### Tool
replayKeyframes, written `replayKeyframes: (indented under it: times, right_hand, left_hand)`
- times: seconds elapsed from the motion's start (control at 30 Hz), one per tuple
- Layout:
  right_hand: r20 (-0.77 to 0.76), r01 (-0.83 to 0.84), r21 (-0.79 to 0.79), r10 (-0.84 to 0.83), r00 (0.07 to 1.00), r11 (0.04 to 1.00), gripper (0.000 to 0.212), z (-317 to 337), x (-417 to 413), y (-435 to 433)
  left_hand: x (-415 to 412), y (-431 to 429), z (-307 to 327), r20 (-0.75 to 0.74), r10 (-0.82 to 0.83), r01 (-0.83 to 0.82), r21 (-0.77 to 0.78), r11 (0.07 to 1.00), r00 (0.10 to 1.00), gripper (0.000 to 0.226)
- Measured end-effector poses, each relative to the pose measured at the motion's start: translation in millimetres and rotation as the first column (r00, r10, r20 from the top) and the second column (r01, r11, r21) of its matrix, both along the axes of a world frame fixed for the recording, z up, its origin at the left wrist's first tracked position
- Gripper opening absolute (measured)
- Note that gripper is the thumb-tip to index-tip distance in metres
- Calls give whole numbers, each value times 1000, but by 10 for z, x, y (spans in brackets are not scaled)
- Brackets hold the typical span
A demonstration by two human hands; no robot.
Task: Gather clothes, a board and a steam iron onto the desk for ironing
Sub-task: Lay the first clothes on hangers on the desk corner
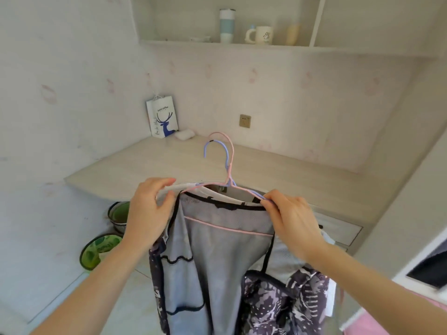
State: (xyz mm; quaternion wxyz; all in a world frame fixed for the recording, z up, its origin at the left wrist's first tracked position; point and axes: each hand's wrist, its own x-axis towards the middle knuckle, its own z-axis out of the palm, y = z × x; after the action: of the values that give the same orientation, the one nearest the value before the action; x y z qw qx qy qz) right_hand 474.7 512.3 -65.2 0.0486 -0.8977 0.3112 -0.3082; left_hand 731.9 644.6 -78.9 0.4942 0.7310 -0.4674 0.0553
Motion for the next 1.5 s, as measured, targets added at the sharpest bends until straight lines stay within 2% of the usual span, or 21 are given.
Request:
replayKeyframes:
  times: [0.03, 0.13, 0.3, 0.43, 0.6, 0.83, 1.1, 1.5]
  right_hand:
    - [10, -28, 6, 28, 1000, 1000, 20, -3, 99, -30]
    - [54, -78, -3, 78, 996, 997, 19, -18, 379, -125]
    - [102, -88, -9, 88, 991, 996, 26, -43, 840, -348]
    - [119, -84, -17, 85, 989, 996, 28, -81, 1219, -564]
    - [93, -155, -11, 156, 983, 988, 30, -105, 1689, -987]
    - [150, -268, 68, 256, 955, 961, 15, -80, 2401, -1771]
    - [138, -399, 132, 381, 914, 907, 16, -45, 3270, -2500]
    - [117, -465, 177, 451, 885, 867, 17, -94, 4525, -3246]
  left_hand:
    - [179, -8, -50, 70, -45, 42, 46, 998, 997, 30]
    - [572, -63, -136, 90, -191, 171, 195, 966, 977, 48]
    - [1040, -198, -243, 174, -200, 141, 304, 942, 964, 41]
    - [1303, -367, -262, 146, -135, 94, 260, 961, 980, 30]
    - [1616, -632, -278, 17, -4, 1, 144, 990, 1000, 15]
    - [2143, -1169, -53, 40, 119, -121, 42, 992, 992, 12]
    - [2827, -1647, 61, 57, 189, -191, 35, 981, 980, 10]
    - [3996, -2154, 34, 53, 237, -239, 52, 970, 970, 18]
